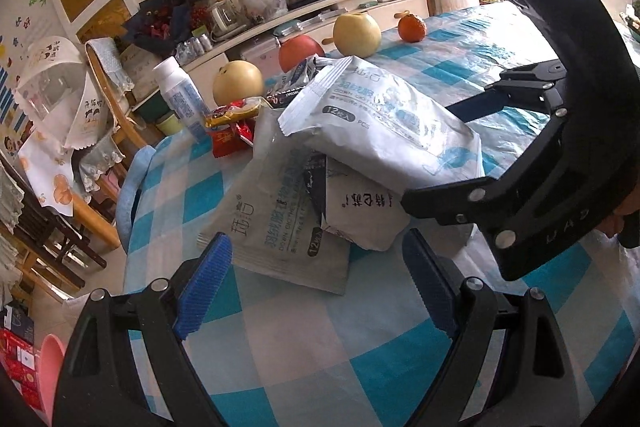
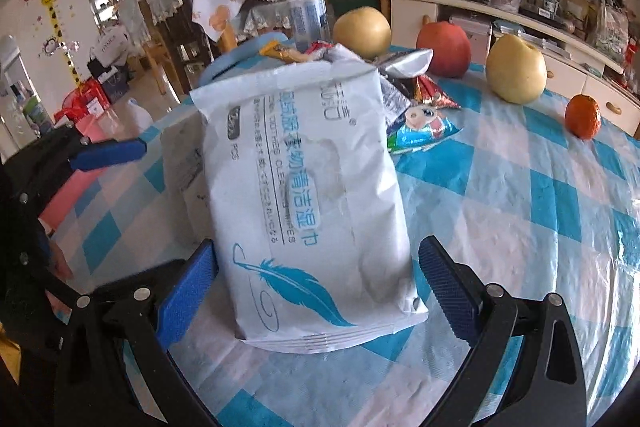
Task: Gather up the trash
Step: 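Grasp the white feather-print wipes package with the right tool while the left grasps the flat white carton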
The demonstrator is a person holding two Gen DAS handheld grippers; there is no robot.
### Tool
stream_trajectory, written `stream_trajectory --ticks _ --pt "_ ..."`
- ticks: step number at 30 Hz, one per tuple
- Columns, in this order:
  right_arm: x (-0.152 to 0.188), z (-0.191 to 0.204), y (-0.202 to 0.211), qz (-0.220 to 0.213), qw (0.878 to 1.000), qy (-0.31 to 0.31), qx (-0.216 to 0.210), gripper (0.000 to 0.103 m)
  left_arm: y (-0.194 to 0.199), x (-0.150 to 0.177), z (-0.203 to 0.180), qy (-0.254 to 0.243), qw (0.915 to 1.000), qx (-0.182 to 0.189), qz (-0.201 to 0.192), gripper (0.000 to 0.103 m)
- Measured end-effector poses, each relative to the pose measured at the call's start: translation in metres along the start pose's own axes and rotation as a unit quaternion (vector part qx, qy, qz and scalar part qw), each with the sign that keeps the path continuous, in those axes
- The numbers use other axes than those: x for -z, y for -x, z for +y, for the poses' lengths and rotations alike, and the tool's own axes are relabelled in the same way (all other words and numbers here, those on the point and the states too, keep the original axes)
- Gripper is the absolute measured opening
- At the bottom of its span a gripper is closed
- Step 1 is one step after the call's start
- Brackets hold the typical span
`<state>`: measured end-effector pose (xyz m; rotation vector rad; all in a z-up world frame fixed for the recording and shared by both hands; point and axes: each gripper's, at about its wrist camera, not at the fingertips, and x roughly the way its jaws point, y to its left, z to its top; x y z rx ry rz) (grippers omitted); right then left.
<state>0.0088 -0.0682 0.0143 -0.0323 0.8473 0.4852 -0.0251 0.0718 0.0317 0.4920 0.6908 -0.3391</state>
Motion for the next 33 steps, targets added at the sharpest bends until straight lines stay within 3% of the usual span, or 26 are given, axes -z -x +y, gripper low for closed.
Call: stream_trajectory --ticks 1,7,14,23,32,33 --pt "0.0 -0.001 0.001 -0.002 1.0 -0.001 -0.001 0.085 0.0 0.0 0.0 0.001 1.0 0.001 0.0 0.088" --pt "0.0 -0.005 0.006 -0.003 1.0 -0.011 -0.007 0.079 -0.002 -0.004 -0.002 -0.002 1.0 0.0 -0.004 0.088" --pt "0.001 -0.022 0.025 -0.011 0.999 -0.044 -0.006 0.078 -0.001 -0.013 -0.013 -0.008 0.9998 0.004 -0.019 0.088" --pt "0.003 -0.06 0.058 -0.042 0.993 -0.112 0.014 0.078 -0.012 -0.034 -0.035 -0.014 0.9995 -0.018 -0.023 0.088" --pt "0.004 -0.063 0.062 -0.044 0.991 -0.128 0.011 0.078 -0.038 -0.054 -0.037 -0.002 0.9987 -0.052 0.0 0.087" --pt "0.004 -0.064 0.063 -0.043 0.991 -0.129 0.012 0.078 -0.04 -0.056 -0.037 -0.002 0.9987 -0.051 0.002 0.082"
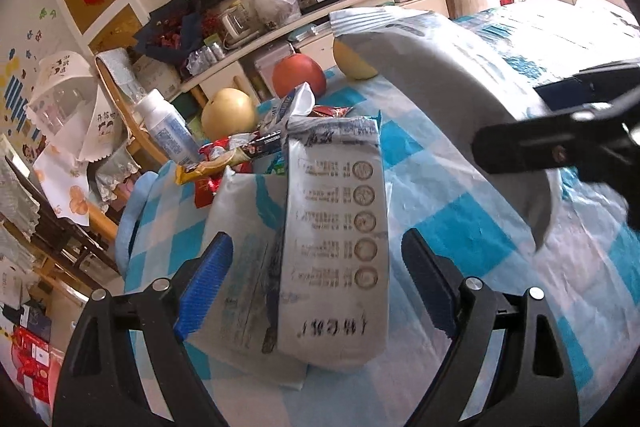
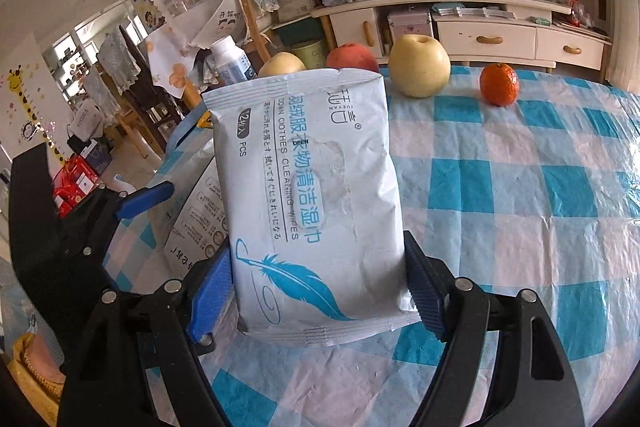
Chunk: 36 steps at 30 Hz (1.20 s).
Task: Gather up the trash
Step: 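Grasp the white feather-print wipes package with the right tool while the left grasps the flat white carton, then carry both items to the pink bucket and open both tools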
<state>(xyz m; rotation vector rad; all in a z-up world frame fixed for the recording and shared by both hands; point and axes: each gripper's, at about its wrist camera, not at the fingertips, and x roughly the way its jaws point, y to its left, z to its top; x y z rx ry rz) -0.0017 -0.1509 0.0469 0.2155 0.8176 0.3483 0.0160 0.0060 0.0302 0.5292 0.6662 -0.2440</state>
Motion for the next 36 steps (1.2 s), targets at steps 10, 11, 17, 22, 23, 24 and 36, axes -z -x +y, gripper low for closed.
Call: stream_trajectory --ticks 10,11,17,22,23,24,36 --pt "-0.002 -0.006 0.003 0.0 1.0 -0.017 0.002 0.078 -0.01 -0.007 -0.002 0.02 0.9995 0.008 0.022 0.06" --pt "-0.002 -0.005 0.003 -0.001 1.0 -0.016 0.001 0.078 -0.007 -0.007 0.0 0.027 0.9994 0.007 0.022 0.06" --pt "-0.001 -0.003 0.003 0.0 1.0 -0.016 -0.013 0.078 0.009 -0.003 0.014 0.063 0.9978 0.01 0.018 0.06" --pt "0.003 0.006 0.003 0.0 0.999 -0.009 -0.036 0.078 0.032 0.004 0.027 0.093 0.9955 0.018 0.01 0.06" --pt "0.003 0.008 0.003 0.0 0.999 -0.007 -0.039 0.078 0.038 0.005 0.031 0.106 0.9941 0.022 0.007 0.06" --pt "0.005 0.011 0.004 0.0 0.999 -0.006 -0.045 0.078 0.042 0.008 0.036 0.116 0.9929 0.023 0.004 0.06" --pt "0.018 0.025 0.005 0.006 0.997 -0.017 -0.074 0.078 0.066 0.044 0.094 0.193 0.9812 0.013 -0.008 0.06"
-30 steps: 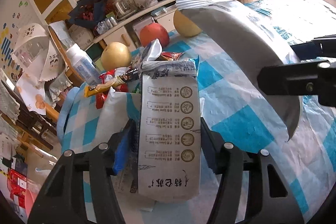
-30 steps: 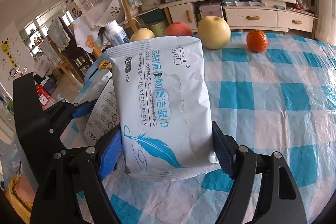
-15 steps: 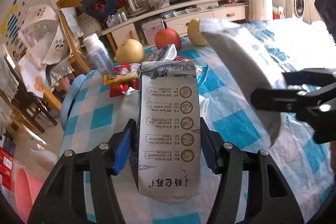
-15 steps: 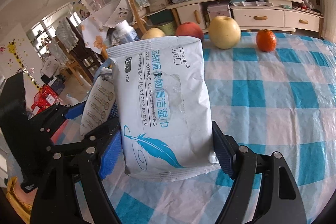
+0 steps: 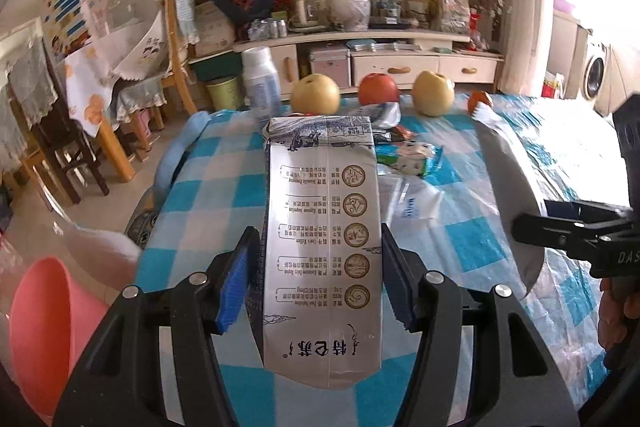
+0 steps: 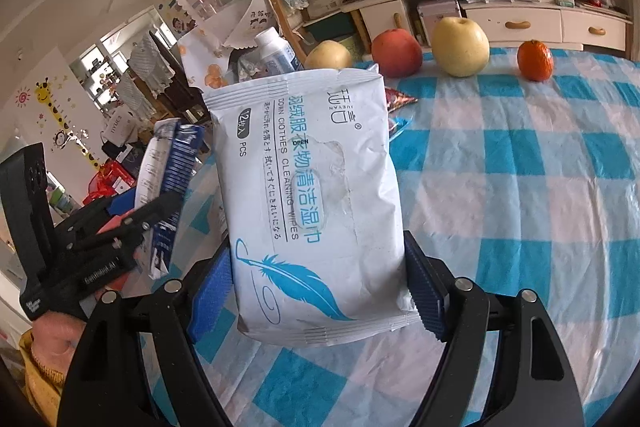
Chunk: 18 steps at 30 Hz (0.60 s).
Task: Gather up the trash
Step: 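Carry both items to the pink bucket and open both tools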
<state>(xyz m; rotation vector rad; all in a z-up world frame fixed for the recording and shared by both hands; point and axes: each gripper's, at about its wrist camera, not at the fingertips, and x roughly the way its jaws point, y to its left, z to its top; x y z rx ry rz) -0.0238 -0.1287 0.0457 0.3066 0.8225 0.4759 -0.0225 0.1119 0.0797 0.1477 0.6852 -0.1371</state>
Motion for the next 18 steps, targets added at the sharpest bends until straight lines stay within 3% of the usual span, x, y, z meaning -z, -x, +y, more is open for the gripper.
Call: stream_trajectory --ticks 11,18 --pt "0.004 0.02 -0.003 0.001 1.0 -0.022 -0.011 0.078 0.007 0.006 0.061 0.062 0.998 -0.011 -0.006 0.06" --pt "0.002 0.057 -0.017 0.013 1.0 -0.008 -0.025 0.078 0.017 0.009 0.099 0.104 0.9941 -0.026 -0.015 0.06"
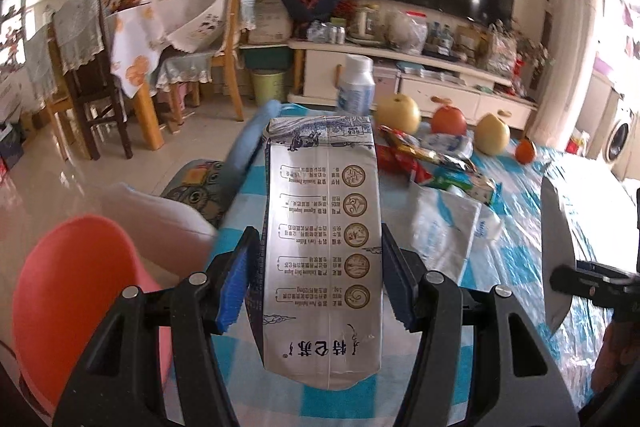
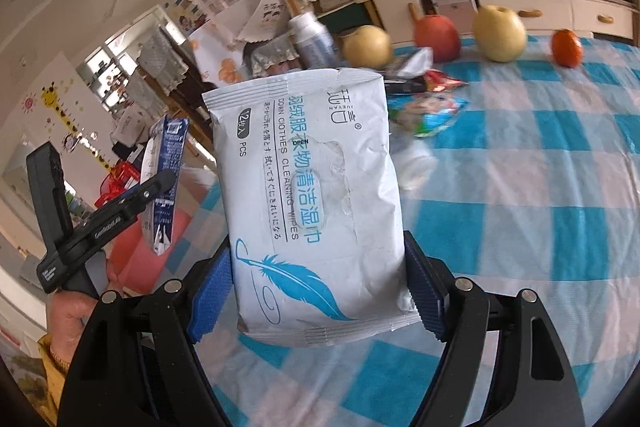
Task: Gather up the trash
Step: 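Carry both items to the pink bucket and open both tools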
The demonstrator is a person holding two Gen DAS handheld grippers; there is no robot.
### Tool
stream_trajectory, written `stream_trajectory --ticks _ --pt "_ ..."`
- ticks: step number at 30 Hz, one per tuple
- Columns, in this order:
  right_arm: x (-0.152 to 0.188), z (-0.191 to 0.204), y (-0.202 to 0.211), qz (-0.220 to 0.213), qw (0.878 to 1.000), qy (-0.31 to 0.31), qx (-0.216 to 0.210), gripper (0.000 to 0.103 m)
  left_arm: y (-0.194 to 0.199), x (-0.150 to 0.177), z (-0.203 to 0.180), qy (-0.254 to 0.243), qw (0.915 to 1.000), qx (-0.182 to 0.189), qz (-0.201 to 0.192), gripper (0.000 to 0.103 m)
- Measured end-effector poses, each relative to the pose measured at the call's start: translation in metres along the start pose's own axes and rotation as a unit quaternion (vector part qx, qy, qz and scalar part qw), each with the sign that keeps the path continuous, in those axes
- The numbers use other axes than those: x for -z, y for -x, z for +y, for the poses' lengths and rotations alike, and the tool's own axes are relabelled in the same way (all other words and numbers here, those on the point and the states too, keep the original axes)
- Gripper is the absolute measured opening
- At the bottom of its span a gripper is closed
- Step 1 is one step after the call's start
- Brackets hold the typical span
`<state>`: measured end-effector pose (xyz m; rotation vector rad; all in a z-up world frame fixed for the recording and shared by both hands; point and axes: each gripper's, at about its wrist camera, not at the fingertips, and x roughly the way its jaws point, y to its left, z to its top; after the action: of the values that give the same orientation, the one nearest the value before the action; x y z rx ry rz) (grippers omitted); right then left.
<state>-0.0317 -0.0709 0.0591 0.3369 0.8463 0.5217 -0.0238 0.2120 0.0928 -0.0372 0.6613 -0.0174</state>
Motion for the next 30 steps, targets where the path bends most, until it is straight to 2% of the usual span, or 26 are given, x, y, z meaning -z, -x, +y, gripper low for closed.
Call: stream_trajectory --ticks 8,16,21,30 --pt "-0.006 0.072 -0.024 0.017 0.998 0.028 -0.045 0.078 0.015 -0.004 0.053 0.058 0.9978 -0.029 -0.014 0.06" --pt "-0.017 0.167 -0.063 0.04 0.992 0.081 -0.092 0.078 0.03 -0.001 0.125 0.13 0.9884 -0.075 -0.023 0.06" --pt "-0.023 0.219 -0.087 0.05 0.986 0.111 -0.11 0.078 0.038 0.006 0.172 0.186 0.9767 -0.104 -0.023 0.06" --pt "-0.016 0.291 -0.148 0.082 0.977 0.153 -0.123 0.078 0.045 0.026 0.231 0.27 0.9542 -0.128 -0.018 0.06"
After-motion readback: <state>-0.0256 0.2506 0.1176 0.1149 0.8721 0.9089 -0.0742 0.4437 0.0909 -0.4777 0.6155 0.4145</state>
